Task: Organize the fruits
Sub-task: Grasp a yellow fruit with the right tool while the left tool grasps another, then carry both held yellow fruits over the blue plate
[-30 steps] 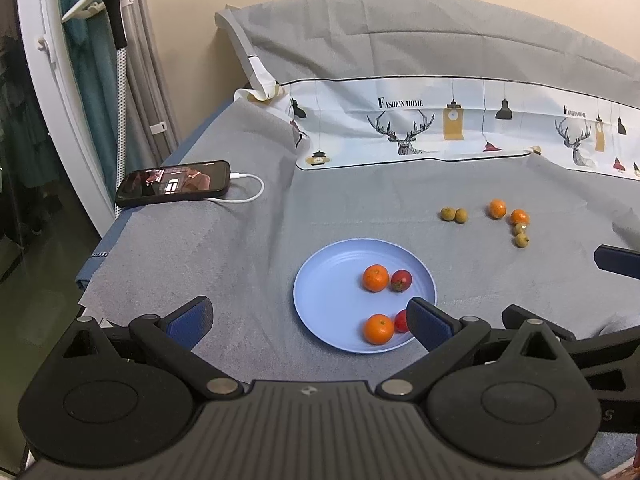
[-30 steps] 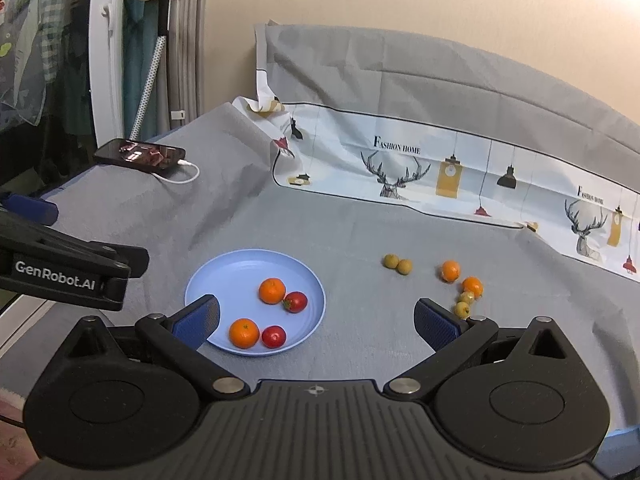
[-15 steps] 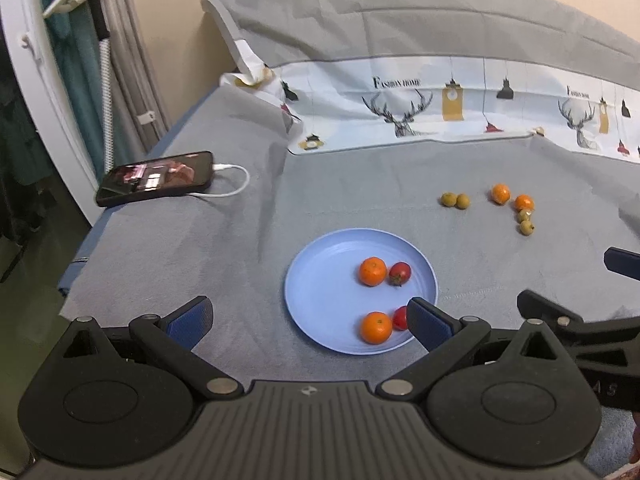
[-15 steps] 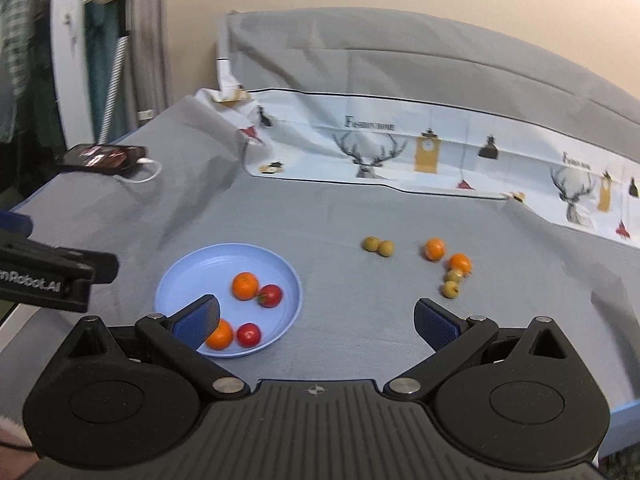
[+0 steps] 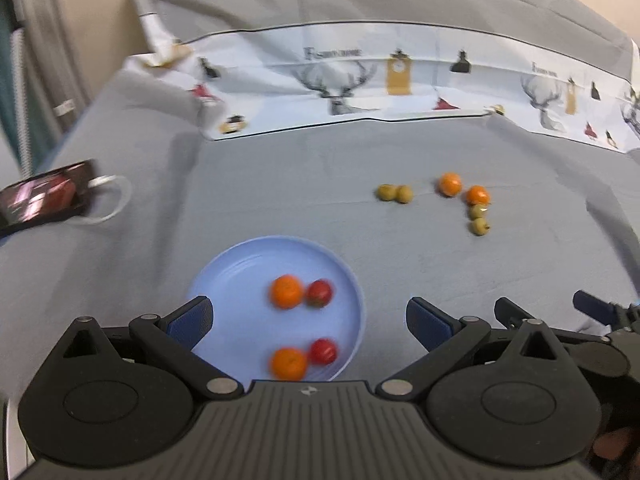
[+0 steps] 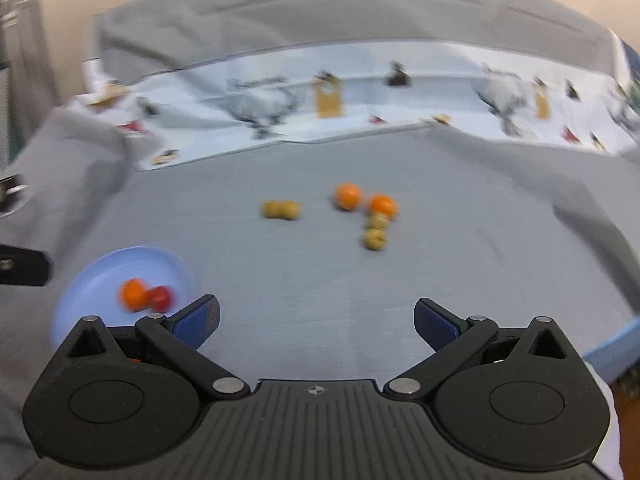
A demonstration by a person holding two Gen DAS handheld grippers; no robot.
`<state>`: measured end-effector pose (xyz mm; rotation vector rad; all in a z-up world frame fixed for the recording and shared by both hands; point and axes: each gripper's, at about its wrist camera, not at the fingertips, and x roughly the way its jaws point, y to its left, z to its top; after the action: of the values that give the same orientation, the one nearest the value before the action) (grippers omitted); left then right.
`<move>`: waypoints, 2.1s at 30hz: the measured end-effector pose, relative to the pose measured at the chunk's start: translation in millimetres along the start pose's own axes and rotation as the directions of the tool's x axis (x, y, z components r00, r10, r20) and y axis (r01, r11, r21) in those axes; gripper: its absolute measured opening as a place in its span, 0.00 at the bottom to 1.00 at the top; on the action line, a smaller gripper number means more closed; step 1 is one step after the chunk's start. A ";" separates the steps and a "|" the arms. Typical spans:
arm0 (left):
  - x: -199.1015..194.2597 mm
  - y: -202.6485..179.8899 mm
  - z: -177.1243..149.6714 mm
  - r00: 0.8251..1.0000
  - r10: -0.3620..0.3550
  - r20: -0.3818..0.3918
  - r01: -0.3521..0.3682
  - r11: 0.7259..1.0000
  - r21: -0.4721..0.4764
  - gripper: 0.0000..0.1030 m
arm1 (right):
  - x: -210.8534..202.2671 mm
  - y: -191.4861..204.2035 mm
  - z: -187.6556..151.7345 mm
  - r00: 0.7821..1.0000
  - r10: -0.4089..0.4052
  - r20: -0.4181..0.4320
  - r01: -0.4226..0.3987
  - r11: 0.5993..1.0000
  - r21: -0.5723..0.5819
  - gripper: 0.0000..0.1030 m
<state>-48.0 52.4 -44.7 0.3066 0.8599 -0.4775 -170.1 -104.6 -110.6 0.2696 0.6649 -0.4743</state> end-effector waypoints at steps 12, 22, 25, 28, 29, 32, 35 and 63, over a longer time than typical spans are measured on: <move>147.2 -86.1 88.6 0.999 -0.016 -0.031 0.022 0.978 0.209 1.00 | 149.0 -60.1 28.8 0.991 -0.135 -0.019 0.136 0.986 0.093 0.99; 281.1 -116.3 106.9 0.996 0.032 -0.078 0.019 0.815 0.579 1.00 | 212.7 -65.5 29.6 0.995 -0.084 -0.059 0.084 0.996 -0.005 0.99; 303.0 -117.2 106.5 0.990 -0.065 -0.129 0.135 0.732 0.668 0.99 | 214.9 -59.6 28.1 0.996 -0.073 -0.047 0.072 0.997 -0.029 0.99; 303.1 -120.5 108.7 0.986 -0.144 -0.084 0.159 0.668 0.727 0.76 | 217.2 -53.5 26.3 0.997 -0.068 -0.025 0.067 0.996 -0.057 0.97; 303.4 -122.1 110.3 0.982 -0.161 -0.100 0.182 0.659 0.730 0.53 | 217.3 -53.1 26.4 0.998 -0.064 -0.019 0.062 0.996 -0.059 0.92; 304.2 -122.8 112.2 0.969 -0.185 -0.166 0.248 0.663 0.706 0.30 | 210.6 -48.8 27.0 0.999 -0.028 0.027 0.030 0.996 -0.088 0.26; 298.3 -115.0 107.9 0.967 -0.181 -0.178 0.254 0.695 0.673 0.30 | 209.4 -50.7 27.2 0.999 -0.030 0.035 0.032 0.997 -0.075 0.25; 67.3 -61.9 67.3 0.978 -0.208 -0.026 0.208 0.948 0.240 0.30 | 75.8 -72.7 40.7 0.983 -0.028 0.182 0.023 0.999 0.028 0.25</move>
<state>1.0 -48.8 -59.8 0.4411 0.8391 -0.7826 -133.2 -208.1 -135.2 0.2387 0.4841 -0.5259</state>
